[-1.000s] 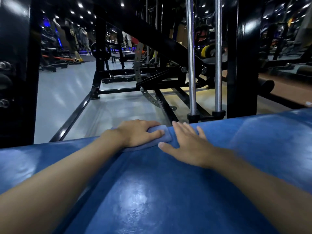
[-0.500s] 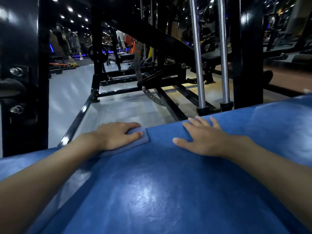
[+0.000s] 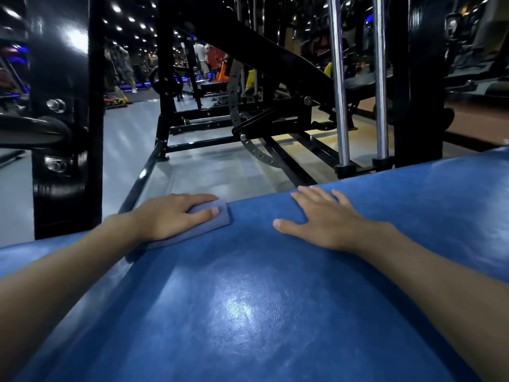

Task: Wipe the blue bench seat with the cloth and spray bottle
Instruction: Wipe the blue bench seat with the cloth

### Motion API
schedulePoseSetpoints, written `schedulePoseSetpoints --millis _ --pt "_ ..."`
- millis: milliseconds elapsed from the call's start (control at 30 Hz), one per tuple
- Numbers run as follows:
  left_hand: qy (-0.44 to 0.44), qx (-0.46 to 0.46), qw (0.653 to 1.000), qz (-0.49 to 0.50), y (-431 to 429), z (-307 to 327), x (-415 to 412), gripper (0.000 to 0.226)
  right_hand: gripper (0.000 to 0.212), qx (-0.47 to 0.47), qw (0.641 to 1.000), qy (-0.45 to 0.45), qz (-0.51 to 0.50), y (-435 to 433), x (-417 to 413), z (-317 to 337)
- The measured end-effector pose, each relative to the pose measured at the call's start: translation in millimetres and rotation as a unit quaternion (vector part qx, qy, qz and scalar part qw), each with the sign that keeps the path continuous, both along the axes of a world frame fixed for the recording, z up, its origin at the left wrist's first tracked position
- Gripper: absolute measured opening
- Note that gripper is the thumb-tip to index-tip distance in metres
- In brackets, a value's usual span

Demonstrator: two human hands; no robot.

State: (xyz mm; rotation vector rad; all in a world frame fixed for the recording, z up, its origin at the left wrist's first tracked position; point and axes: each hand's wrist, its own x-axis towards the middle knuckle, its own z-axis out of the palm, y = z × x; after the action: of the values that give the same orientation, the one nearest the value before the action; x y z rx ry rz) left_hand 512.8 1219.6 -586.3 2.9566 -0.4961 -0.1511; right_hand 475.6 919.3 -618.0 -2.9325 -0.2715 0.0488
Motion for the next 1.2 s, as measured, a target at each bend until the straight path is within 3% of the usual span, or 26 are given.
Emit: schedulePoseSetpoints --millis 267,467,600,700,800,900,1067,1200 --pt "-0.025 0.030 0.999 0.008 -69.0 1.2 9.4 0.052 0.100 -0.003 1.000 -0.005 0.009 0.2 2.3 -1.7" --pt "-0.020 -0.001 1.000 -0.012 -45.7 -3.3 10.7 0.061 0.100 -0.002 1.000 -0.002 0.006 -1.6 0.9 1.8" --pt "-0.012 -0.006 1.000 -0.015 -1.3 -3.7 0.1 0.065 0.080 -0.073 0.997 0.007 -0.008 13.9 -5.6 16.5" --pt "-0.009 0.002 1.000 0.006 39.6 -2.4 -9.8 0.057 0.065 -0.030 0.998 -0.036 0.051 68.3 -9.3 25.1" --pt "-0.017 0.015 0.999 0.030 81.8 -1.0 -18.8 0.056 0.075 0.027 0.994 -0.017 0.103 126.6 -17.4 18.1" --pt "-0.020 0.019 0.999 0.036 96.8 0.4 -21.1 0.055 0.084 -0.008 0.995 -0.006 0.103 148.4 -18.1 6.3" --pt "-0.022 0.018 1.000 -0.014 58.4 0.7 -11.8 0.052 0.091 0.010 0.996 -0.005 0.084 148.0 -18.5 3.8" --pt "-0.013 0.001 1.000 -0.006 82.4 -1.5 -13.3 0.056 0.084 -0.034 0.997 0.015 0.061 153.1 -24.0 13.4"
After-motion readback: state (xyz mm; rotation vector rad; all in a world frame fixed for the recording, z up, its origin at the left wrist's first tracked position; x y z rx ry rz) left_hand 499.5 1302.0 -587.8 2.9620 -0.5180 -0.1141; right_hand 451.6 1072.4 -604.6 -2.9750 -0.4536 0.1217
